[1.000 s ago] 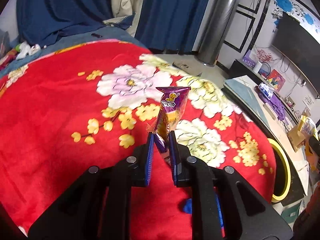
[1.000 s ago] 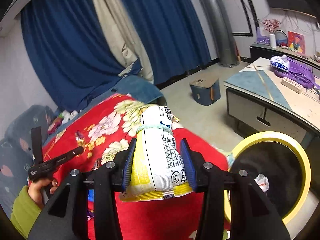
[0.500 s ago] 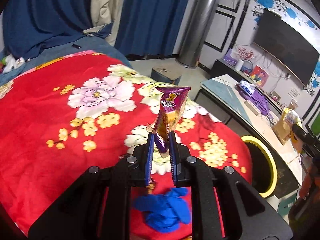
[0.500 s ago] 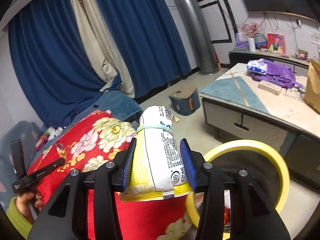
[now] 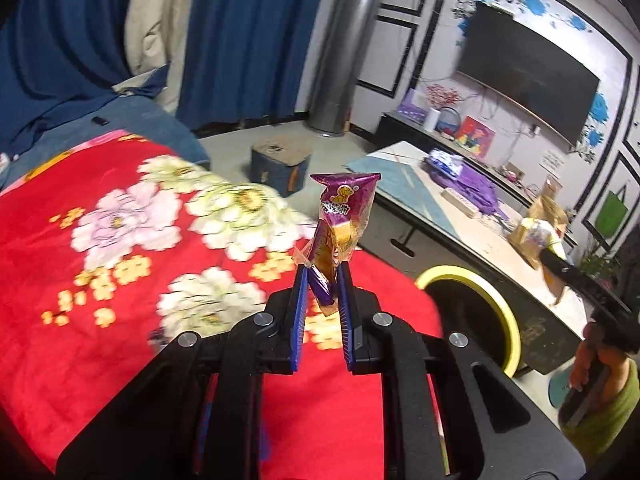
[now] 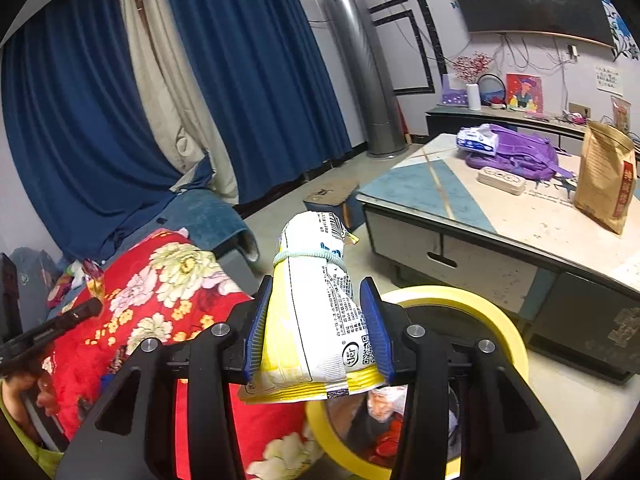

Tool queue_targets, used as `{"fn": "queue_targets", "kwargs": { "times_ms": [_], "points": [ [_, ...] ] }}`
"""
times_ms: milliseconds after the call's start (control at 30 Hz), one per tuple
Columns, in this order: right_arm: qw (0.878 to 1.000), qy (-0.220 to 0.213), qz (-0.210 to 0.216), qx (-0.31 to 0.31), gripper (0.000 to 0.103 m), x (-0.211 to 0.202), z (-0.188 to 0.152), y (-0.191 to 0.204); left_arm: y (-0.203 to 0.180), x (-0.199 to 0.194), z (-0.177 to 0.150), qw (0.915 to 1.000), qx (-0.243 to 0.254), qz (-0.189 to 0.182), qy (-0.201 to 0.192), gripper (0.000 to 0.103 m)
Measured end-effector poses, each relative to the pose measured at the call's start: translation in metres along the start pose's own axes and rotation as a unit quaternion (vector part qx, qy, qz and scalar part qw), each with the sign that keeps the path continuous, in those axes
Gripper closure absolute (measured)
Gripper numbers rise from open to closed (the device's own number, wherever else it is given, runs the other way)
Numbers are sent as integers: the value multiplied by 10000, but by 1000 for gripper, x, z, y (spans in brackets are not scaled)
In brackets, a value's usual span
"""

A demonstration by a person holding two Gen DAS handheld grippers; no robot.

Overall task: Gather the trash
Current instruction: 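Carry the chip bag and purple wrapper in both tools over the bin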

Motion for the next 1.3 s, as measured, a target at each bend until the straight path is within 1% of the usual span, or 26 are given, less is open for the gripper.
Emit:
{"fn": "queue_targets", "kwargs": {
  "times_ms": [167,400,533,633,800,1000,1067,1200,1300],
  "points": [
    [9997,37,-160,185,61,-4,-7,-26,-40,12,-5,9990,256,-334,134,93],
    [9978,34,-399,520,61,-11,-14,-65,-93,29,-12,9949,574,-767,310,93],
    [9967,39,-466,661,61,-16,-16,-84,-117,39,-18,9921,697,-955,414,93],
    [9964,101,-476,694,61,-16,-16,-94,-135,49,-29,9895,698,-1123,577,93],
    [9956,118,-537,765,61,-17,-16,-108,-163,63,-46,9855,817,-1262,789,93],
    [9939,194,-631,881,61,-16,-19,-123,-188,77,-58,9810,990,-1383,937,93],
    [9937,254,-623,895,61,-14,-21,-127,-196,80,-64,9793,1088,-1403,977,93],
    [9928,389,-633,935,61,-7,-26,-133,-211,93,-79,9745,1208,-1471,1188,93],
    [9924,459,-613,961,61,-2,-29,-135,-218,99,-87,9720,1355,-1467,1235,93]
  ]
}}
Point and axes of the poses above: each gripper's, at about its wrist camera, not at the fingertips, and x roughly the way its jaws point, y to its left, z to its top, the point moved 2 cm from there along x, roughly the way its jaws point, and after that the axes turned 9 degrees about z, right-handed, at the moved point
